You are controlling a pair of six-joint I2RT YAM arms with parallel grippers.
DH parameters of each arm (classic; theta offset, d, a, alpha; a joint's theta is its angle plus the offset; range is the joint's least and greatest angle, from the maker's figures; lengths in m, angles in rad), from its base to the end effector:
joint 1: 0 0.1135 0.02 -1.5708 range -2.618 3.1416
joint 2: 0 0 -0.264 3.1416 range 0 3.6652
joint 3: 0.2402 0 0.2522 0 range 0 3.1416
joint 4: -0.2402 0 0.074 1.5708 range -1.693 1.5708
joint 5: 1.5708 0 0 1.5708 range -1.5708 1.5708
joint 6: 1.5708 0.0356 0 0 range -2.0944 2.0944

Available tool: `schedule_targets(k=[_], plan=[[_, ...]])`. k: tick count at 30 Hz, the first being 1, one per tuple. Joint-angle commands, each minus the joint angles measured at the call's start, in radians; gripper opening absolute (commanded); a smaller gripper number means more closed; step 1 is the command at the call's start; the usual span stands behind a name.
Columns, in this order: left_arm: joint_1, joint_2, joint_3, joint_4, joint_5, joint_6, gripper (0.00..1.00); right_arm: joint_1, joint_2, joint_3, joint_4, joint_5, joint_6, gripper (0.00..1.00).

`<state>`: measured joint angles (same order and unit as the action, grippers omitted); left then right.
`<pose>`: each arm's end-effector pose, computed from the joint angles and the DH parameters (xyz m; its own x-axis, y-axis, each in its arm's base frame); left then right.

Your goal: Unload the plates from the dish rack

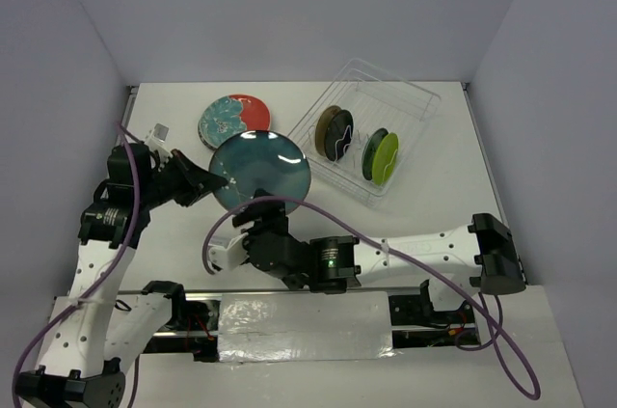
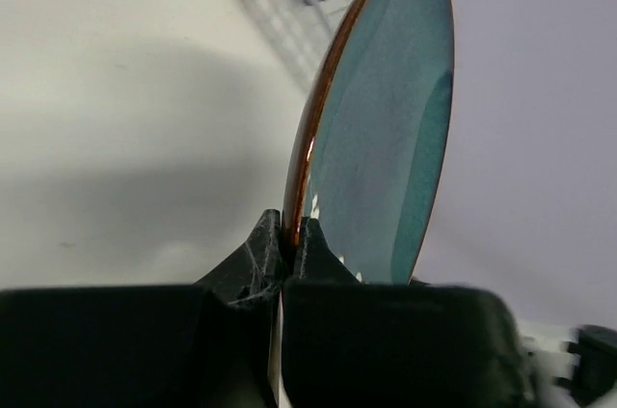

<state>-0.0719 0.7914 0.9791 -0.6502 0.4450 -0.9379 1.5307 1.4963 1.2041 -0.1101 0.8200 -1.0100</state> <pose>0.1574 -0.0267 0.3586 -0.6253 -0.6846 -0.3745 -0.0932 0.5420 -0.8352 0.0397 0.3413 0.3252 0.5461 -0.8005 -0.2470 -0.3615 0.0408 -0.9315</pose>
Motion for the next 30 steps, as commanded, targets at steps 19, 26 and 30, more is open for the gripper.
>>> schedule_targets(k=[19, 26, 30], plan=[[0.195, 0.638, 0.052, 0.969, -0.184, -0.200, 0.00, -0.136, -0.850, -0.178, -0.370, -0.099, 0.976, 1.00], [0.196, 0.894, 0.199, 1.043, -0.166, -0.202, 0.05, -0.135, -0.927, -0.213, -0.433, -0.122, 1.038, 1.00], [0.196, 0.993, 0.214, 1.070, -0.167, -0.200, 0.04, -0.135, -0.927, -0.232, -0.428, -0.128, 1.021, 1.00]])
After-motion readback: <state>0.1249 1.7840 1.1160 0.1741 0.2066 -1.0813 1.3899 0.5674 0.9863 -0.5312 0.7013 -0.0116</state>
